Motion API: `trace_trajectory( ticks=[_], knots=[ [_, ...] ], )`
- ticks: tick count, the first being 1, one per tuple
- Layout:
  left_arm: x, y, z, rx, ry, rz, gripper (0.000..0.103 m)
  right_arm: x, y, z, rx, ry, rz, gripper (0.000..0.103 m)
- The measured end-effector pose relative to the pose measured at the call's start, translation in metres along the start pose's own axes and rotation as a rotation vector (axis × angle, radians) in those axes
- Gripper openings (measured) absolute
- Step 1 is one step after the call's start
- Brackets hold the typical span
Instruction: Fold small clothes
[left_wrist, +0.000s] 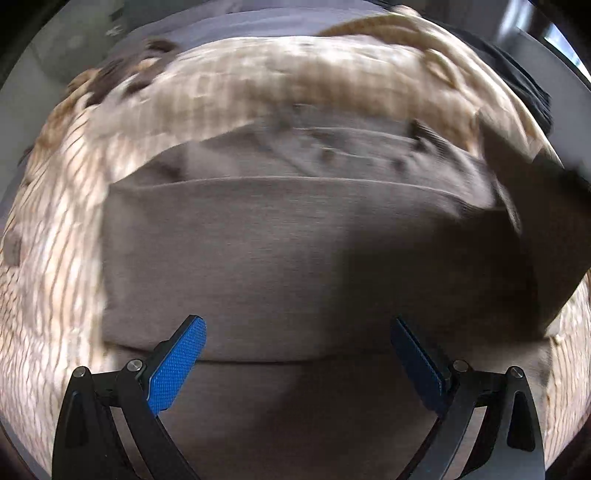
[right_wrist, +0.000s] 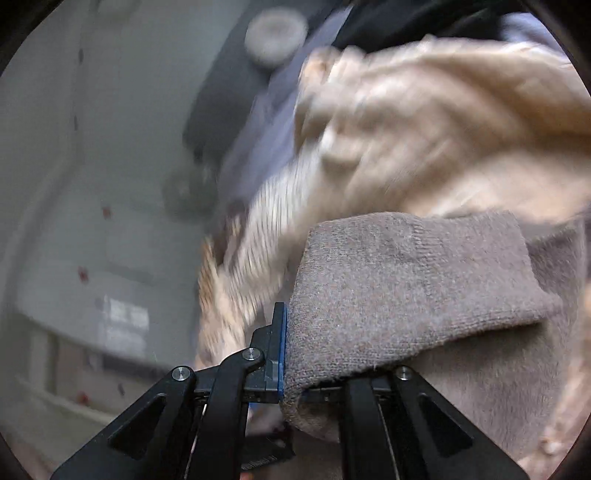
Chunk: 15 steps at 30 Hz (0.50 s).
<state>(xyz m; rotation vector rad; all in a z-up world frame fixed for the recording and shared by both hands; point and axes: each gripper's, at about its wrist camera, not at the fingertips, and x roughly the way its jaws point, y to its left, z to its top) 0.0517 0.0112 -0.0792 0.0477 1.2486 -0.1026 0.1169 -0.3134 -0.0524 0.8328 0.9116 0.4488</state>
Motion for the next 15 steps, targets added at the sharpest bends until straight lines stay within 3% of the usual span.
trace_trajectory(
  ticks=[4,7,8,11,15],
  knots=[
    [0.008,0.019,0.001,-0.030,-0.004,0.032,0.100,0.074,-0.001,-0.032,-0.032,0.176,-0.122,0.007],
    [0.015,0.038,0.001,-0.050,0.003,0.044,0.100,0.095,-0.016,-0.051,0.024,0.230,-0.212,0.010],
    [0.017,0.043,0.002,-0.058,0.008,0.043,0.100,0.096,-0.024,-0.054,0.078,0.230,-0.206,0.017],
    [0.019,0.060,-0.003,-0.084,0.016,0.021,0.100,0.078,-0.036,-0.058,0.209,0.148,-0.146,0.042],
    [0.015,0.085,-0.010,-0.106,0.004,-0.023,0.100,0.043,-0.040,-0.060,0.296,-0.035,-0.183,0.039]
  ],
)
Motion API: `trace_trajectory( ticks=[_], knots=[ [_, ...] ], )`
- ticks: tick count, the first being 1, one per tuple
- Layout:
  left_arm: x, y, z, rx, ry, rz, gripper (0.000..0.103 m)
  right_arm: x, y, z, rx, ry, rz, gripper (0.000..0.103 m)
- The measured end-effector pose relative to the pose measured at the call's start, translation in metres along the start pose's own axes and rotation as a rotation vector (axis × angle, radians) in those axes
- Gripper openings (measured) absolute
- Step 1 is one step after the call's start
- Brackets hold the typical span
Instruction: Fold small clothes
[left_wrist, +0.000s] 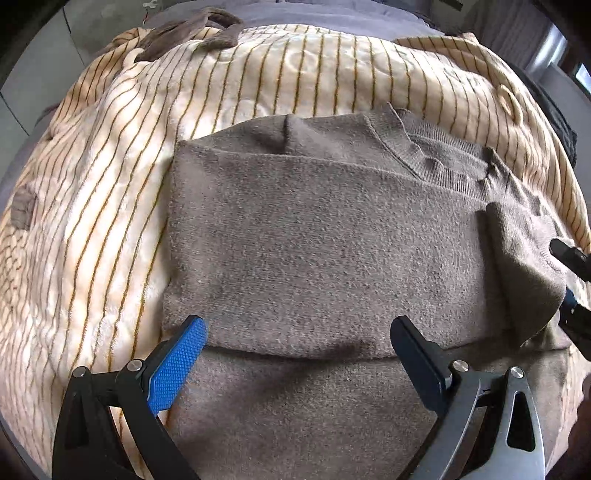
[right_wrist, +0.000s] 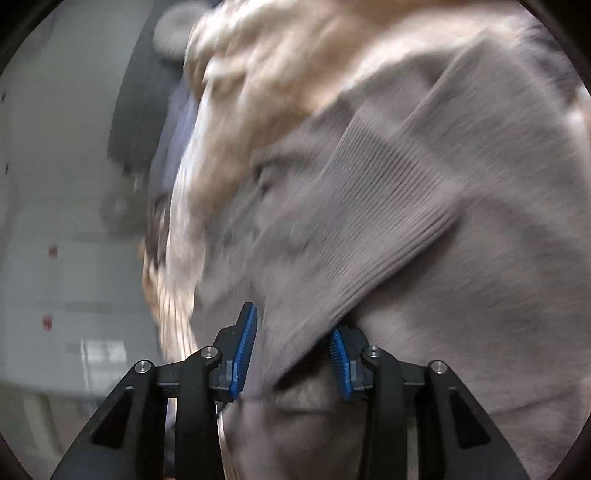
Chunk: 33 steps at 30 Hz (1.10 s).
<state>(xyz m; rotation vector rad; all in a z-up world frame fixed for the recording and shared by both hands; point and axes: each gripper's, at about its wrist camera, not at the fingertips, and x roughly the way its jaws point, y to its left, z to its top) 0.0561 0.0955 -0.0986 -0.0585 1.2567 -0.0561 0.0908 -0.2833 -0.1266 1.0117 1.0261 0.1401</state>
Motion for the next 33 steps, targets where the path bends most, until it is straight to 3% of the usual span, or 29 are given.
trace_trajectory(
  ticks=[1,2,3,6,9,13,16,18,20,21,24,29,31,33],
  knots=[
    [-0.002,0.008,0.002,-0.020,-0.005,-0.033,0.100,-0.001,0.001,0.005,0.014,-0.033,-0.009,0.032],
    [-0.002,0.016,0.003,-0.037,-0.009,-0.066,0.100,0.000,0.003,0.008,0.012,-0.045,-0.015,0.014],
    [-0.004,0.023,0.005,-0.056,-0.015,-0.099,0.100,0.003,0.007,0.011,0.002,-0.050,-0.018,0.010],
    [-0.014,0.037,0.011,-0.109,-0.039,-0.228,0.100,0.022,0.040,0.010,-0.141,-0.042,-0.032,0.009],
    [-0.025,0.049,0.008,-0.160,-0.043,-0.361,0.100,0.047,0.091,-0.007,-0.385,-0.001,-0.056,0.009],
    [-0.030,0.056,0.007,-0.272,-0.021,-0.545,0.100,0.085,0.132,-0.059,-0.641,0.153,-0.054,0.009],
    [-0.020,0.048,0.007,-0.309,0.025,-0.601,0.100,0.116,0.135,-0.094,-0.714,0.298,-0.103,0.014],
    [-0.012,0.045,0.006,-0.313,0.052,-0.619,0.100,0.126,0.131,-0.109,-0.725,0.340,-0.153,0.030],
    [-0.009,0.038,0.004,-0.299,0.066,-0.615,0.100,0.121,0.125,-0.112,-0.690,0.355,-0.130,0.044],
    [-0.007,0.034,0.004,-0.288,0.067,-0.611,0.100,0.116,0.122,-0.113,-0.666,0.353,-0.115,0.046],
    [-0.003,0.021,0.006,-0.250,0.073,-0.595,0.100,0.086,0.098,-0.098,-0.541,0.332,-0.096,0.046],
    [-0.002,0.005,0.007,-0.195,0.071,-0.560,0.100,0.005,0.007,-0.081,-0.144,0.253,-0.091,0.046],
    [-0.002,0.004,0.006,-0.190,0.076,-0.553,0.099,-0.020,-0.019,-0.079,-0.052,0.201,-0.127,0.046],
    [-0.002,0.004,0.006,-0.187,0.077,-0.531,0.079,-0.039,-0.041,-0.073,0.035,0.133,-0.114,0.046]
  ],
)
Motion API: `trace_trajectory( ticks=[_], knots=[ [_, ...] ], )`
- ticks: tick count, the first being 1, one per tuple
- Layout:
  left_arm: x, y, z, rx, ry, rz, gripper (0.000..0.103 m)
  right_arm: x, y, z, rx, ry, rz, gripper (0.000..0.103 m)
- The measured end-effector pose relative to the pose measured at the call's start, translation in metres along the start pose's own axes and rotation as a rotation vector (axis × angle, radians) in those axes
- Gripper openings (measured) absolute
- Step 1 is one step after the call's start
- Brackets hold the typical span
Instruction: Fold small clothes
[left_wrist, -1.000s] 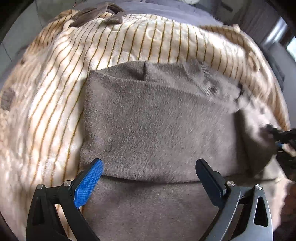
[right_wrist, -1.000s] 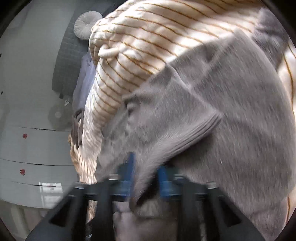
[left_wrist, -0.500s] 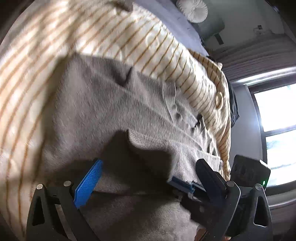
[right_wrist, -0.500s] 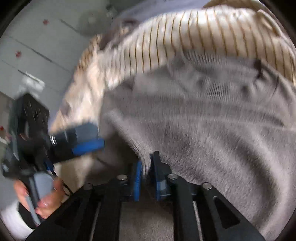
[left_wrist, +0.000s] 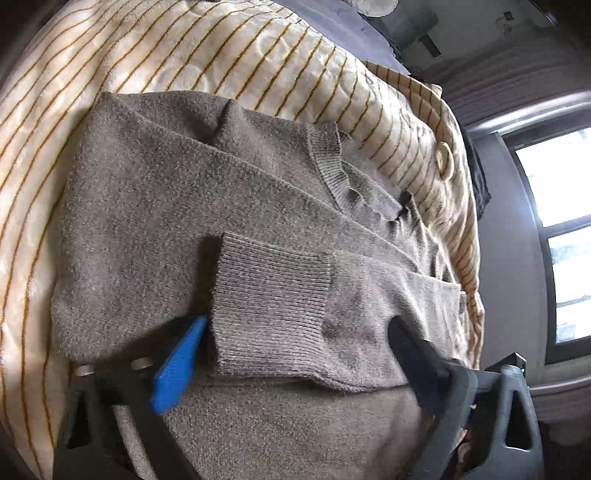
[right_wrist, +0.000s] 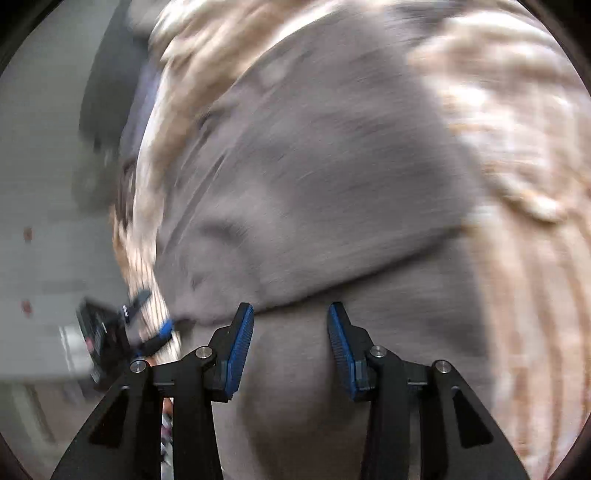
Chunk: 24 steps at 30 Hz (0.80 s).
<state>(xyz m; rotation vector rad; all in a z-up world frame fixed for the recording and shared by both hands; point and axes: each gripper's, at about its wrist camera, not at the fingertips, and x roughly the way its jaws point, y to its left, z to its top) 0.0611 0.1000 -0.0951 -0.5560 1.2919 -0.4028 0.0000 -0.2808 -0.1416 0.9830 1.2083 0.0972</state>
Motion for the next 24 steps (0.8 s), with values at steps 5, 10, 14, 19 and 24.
trace_trajectory(
  ticks=[5,10,14,19,24],
  knots=[
    [0.002,0.005,-0.001,0.001,0.015,0.047,0.008,-0.014,-0.012,0.023,0.062,-0.156,0.025,0.006],
    [-0.009,-0.004,-0.016,0.079,-0.030,0.052,0.008,-0.028,0.006,0.030,-0.098,-0.173,-0.053,0.006],
    [0.001,0.005,-0.022,0.082,0.002,0.090,0.008,-0.020,-0.008,0.035,-0.121,-0.128,-0.098,0.006],
    [-0.019,0.018,-0.019,0.082,-0.046,0.208,0.008,-0.027,-0.027,0.034,-0.099,-0.096,-0.072,0.008],
    [-0.036,0.031,-0.017,0.074,-0.044,0.250,0.008,-0.052,-0.019,0.019,-0.174,-0.054,-0.130,0.021]
  ],
)
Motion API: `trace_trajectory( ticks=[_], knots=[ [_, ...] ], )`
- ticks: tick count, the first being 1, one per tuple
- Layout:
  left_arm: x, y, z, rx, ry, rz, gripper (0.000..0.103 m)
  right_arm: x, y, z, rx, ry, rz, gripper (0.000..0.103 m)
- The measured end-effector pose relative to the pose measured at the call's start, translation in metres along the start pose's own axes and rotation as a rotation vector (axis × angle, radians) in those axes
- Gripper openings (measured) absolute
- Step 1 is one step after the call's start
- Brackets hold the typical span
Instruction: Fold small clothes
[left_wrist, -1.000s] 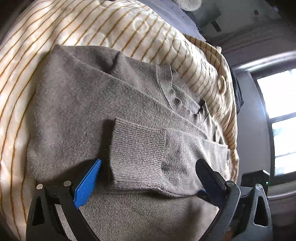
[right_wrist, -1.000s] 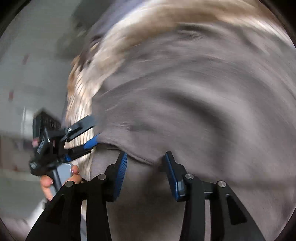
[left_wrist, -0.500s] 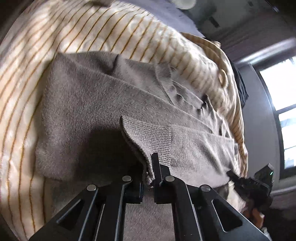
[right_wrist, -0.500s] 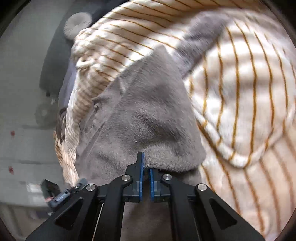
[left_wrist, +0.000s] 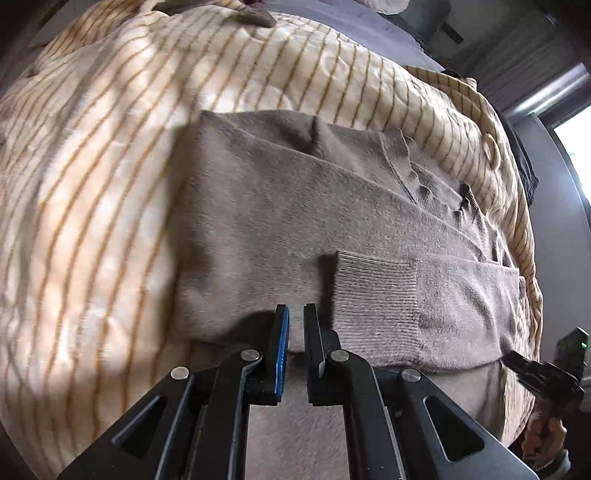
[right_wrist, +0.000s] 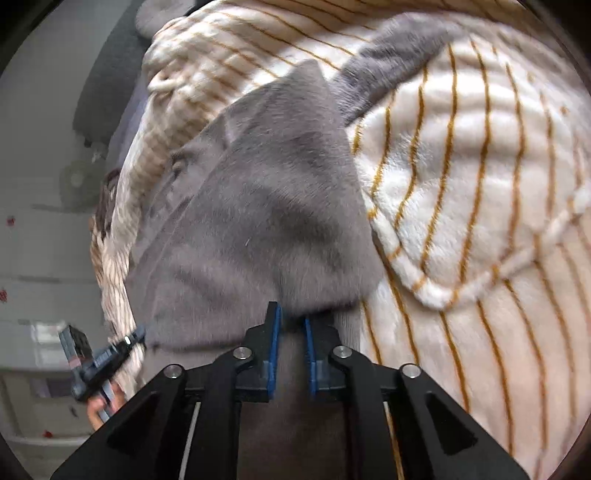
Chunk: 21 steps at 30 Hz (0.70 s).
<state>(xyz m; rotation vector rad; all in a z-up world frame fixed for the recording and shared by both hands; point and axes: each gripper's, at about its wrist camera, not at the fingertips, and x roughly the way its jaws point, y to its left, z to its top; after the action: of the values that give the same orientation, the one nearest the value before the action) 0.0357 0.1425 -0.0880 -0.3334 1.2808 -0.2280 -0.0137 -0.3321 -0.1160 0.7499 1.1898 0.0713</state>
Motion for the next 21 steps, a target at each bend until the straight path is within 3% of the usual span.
trace_trajectory(
  ticks=[1,3,4,6,9,14,16,17,18,21],
  knots=[
    [-0.003,0.000,0.001,0.006,-0.004,0.006,0.008,-0.008,0.002,-0.002,-0.027,-0.009,-0.006,0.024],
    [-0.008,-0.007,0.002,0.023,-0.021,0.005,0.008,-0.029,0.015,-0.004,-0.113,-0.068,-0.019,0.043],
    [-0.010,-0.011,0.003,0.037,-0.029,0.006,0.008,-0.035,0.017,-0.002,-0.131,-0.089,-0.029,0.046],
    [-0.009,-0.024,0.005,0.064,-0.039,0.009,0.008,-0.045,0.017,0.014,-0.153,-0.149,-0.070,0.048],
    [0.002,-0.045,0.008,0.112,-0.031,0.011,0.008,-0.040,-0.001,0.046,-0.087,-0.179,-0.077,0.048],
    [0.025,-0.060,0.005,0.131,-0.011,0.052,0.008,-0.010,-0.026,0.094,-0.016,-0.143,-0.039,0.047],
    [0.027,-0.059,0.004,0.120,-0.017,0.060,0.008,0.005,-0.027,0.102,0.004,-0.078,0.020,0.034],
    [0.027,-0.060,0.004,0.116,-0.022,0.066,0.008,0.008,-0.025,0.103,-0.003,-0.066,0.037,0.009],
    [0.026,-0.061,0.004,0.118,-0.025,0.071,0.008,0.006,-0.020,0.102,-0.025,-0.062,0.069,0.008],
    [0.028,-0.068,0.005,0.148,-0.029,0.096,0.008,-0.018,0.015,0.098,-0.207,-0.156,-0.029,0.008]
  ],
)
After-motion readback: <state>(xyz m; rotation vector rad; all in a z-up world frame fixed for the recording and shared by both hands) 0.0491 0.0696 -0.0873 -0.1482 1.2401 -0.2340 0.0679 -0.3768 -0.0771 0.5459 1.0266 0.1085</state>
